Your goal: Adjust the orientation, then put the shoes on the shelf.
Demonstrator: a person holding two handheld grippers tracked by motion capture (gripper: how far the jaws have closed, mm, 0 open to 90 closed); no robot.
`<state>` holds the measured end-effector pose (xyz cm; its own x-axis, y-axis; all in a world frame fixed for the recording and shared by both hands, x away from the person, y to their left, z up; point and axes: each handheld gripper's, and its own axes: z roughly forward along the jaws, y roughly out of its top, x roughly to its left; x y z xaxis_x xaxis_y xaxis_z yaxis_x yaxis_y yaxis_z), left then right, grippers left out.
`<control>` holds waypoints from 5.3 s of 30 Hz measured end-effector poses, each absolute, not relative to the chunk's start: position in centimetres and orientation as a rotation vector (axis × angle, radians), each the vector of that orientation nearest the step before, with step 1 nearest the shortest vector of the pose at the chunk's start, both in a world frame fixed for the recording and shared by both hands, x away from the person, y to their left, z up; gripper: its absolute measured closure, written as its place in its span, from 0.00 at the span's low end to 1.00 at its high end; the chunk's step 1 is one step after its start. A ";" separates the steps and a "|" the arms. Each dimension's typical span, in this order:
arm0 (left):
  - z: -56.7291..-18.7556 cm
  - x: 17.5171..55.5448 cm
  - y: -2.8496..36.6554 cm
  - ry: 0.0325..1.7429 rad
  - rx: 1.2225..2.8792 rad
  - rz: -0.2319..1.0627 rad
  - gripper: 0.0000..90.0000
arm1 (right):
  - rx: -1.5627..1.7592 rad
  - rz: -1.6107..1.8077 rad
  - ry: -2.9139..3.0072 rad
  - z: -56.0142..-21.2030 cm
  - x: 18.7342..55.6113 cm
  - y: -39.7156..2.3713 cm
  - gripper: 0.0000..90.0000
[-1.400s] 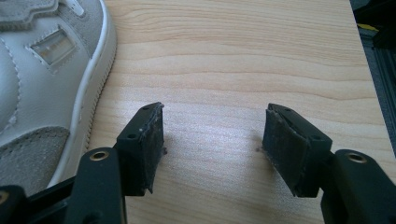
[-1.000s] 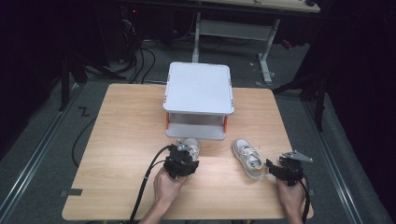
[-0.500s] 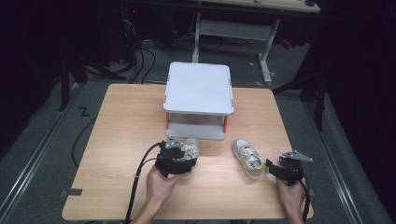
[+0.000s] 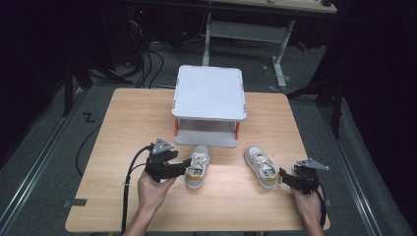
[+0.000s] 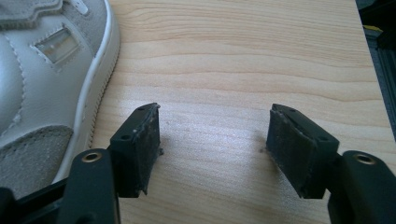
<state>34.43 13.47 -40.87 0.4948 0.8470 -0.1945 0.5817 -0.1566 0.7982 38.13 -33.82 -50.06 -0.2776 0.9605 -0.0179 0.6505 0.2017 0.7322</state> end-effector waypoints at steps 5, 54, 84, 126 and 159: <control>-41.6 34.1 16.0 1.252 1.802 0.410 0.45 | 1.506 0.861 1.997 -50.1 38.1 -33.9 0.38; -49.9 34.1 20.6 1.481 1.859 0.539 0.42 | 1.282 1.088 2.132 -44.6 37.1 -31.0 0.59; -50.7 34.0 19.5 1.393 1.925 0.627 0.36 | 1.176 0.832 2.274 -44.3 38.9 -27.6 0.88; -50.7 34.0 19.6 1.393 1.923 0.623 0.35 | 1.063 0.790 2.298 -42.2 38.1 -15.5 0.90; -50.7 34.0 19.5 1.400 1.919 0.624 0.36 | 1.094 0.940 2.344 -43.5 37.3 -14.6 0.65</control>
<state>34.00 19.49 -50.66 0.3088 0.9511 -0.0087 0.6293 -0.1975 0.7516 37.34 -14.59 -43.47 -0.6213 0.7812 -0.0616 0.5221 0.4713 0.7108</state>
